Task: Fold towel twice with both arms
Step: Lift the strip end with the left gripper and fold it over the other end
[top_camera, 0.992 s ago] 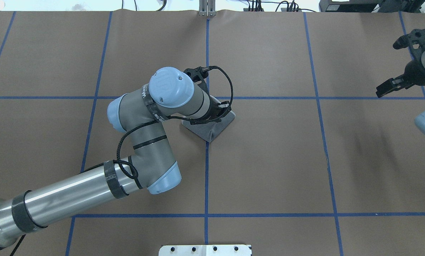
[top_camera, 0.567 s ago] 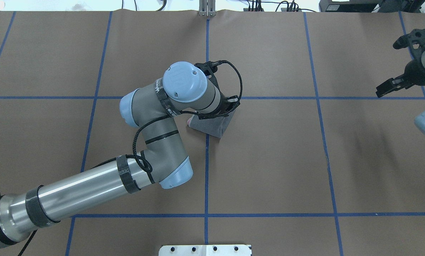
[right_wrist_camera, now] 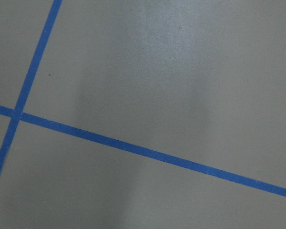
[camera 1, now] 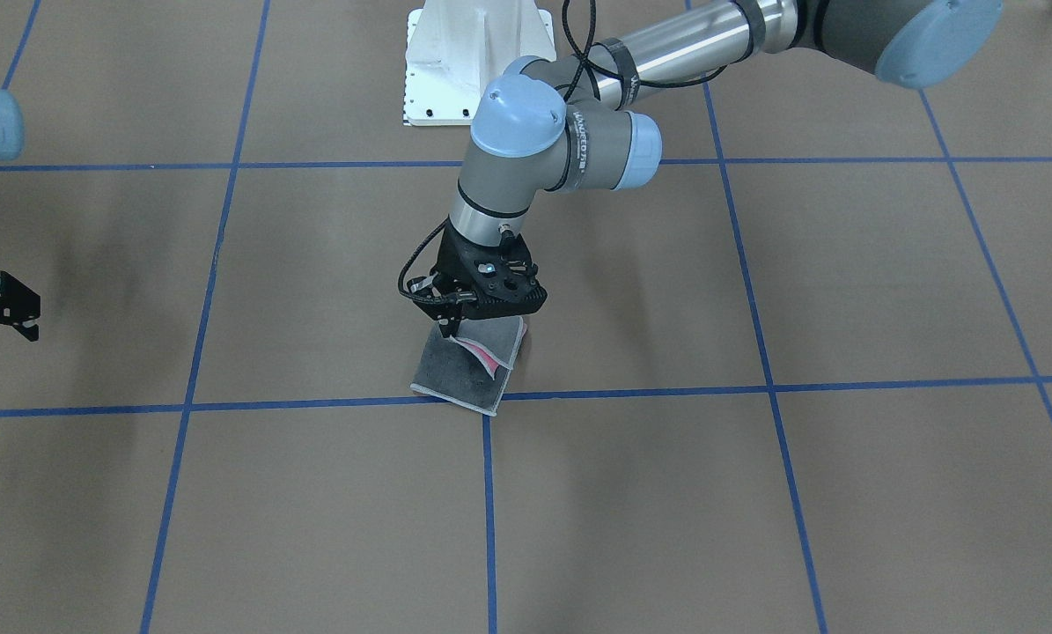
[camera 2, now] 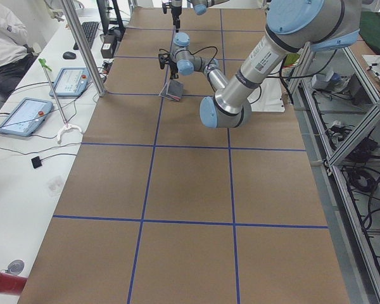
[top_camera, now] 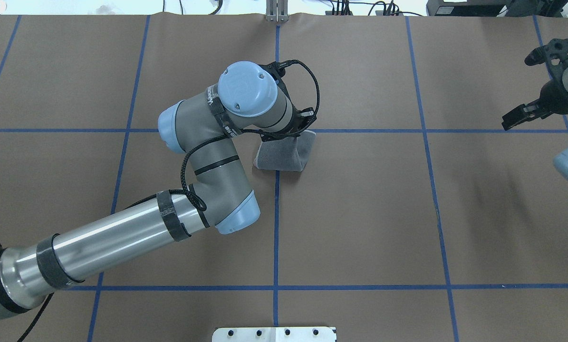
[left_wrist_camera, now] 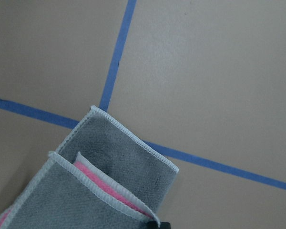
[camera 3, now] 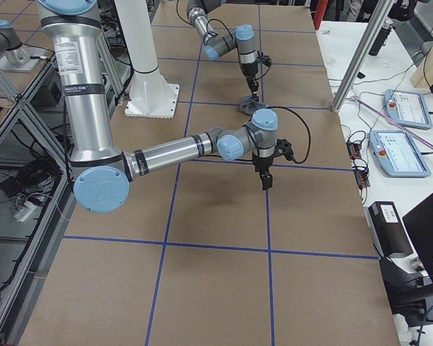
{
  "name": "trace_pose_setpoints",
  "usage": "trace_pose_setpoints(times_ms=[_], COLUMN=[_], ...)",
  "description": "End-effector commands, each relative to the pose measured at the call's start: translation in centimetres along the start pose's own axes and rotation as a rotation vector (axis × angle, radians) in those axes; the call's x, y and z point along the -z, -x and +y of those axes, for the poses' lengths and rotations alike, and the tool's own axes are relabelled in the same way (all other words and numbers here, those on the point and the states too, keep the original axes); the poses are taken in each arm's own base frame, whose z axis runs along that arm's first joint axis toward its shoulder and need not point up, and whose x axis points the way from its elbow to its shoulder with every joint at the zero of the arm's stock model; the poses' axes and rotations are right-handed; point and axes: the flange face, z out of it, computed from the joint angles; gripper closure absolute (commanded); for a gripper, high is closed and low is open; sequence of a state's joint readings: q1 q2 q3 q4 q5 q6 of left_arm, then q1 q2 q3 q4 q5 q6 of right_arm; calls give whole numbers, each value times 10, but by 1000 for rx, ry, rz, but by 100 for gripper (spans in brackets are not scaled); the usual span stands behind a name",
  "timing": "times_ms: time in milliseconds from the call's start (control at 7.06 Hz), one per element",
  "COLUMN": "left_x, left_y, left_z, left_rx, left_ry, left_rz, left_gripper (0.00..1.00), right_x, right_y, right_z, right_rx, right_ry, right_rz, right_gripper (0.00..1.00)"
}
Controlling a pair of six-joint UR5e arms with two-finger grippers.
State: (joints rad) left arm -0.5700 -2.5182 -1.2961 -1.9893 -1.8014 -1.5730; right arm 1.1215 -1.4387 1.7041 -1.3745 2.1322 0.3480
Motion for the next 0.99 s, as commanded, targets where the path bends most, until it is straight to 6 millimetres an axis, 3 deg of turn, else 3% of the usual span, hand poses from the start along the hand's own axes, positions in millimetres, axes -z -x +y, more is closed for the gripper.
trace_pose_setpoints(times_ms=[0, 283, 567, 850], left_x=[-12, -14, 1, 5], left_y=[-11, -22, -25, -17], left_z=[-8, -10, -41, -67], left_rx=[13, 16, 82, 99], left_ry=[-7, -9, -45, -70], left_rz=[-29, -34, -21, -33], left_gripper=[100, 100, 100, 100], right_x=[0, 0, 0, 0], right_y=[1, 0, 0, 0], right_z=[-1, -1, -1, -1], right_rx=[1, -2, -2, -3], right_ry=[-1, 0, 0, 0], right_rz=[0, 0, 1, 1], right_gripper=[1, 1, 1, 1])
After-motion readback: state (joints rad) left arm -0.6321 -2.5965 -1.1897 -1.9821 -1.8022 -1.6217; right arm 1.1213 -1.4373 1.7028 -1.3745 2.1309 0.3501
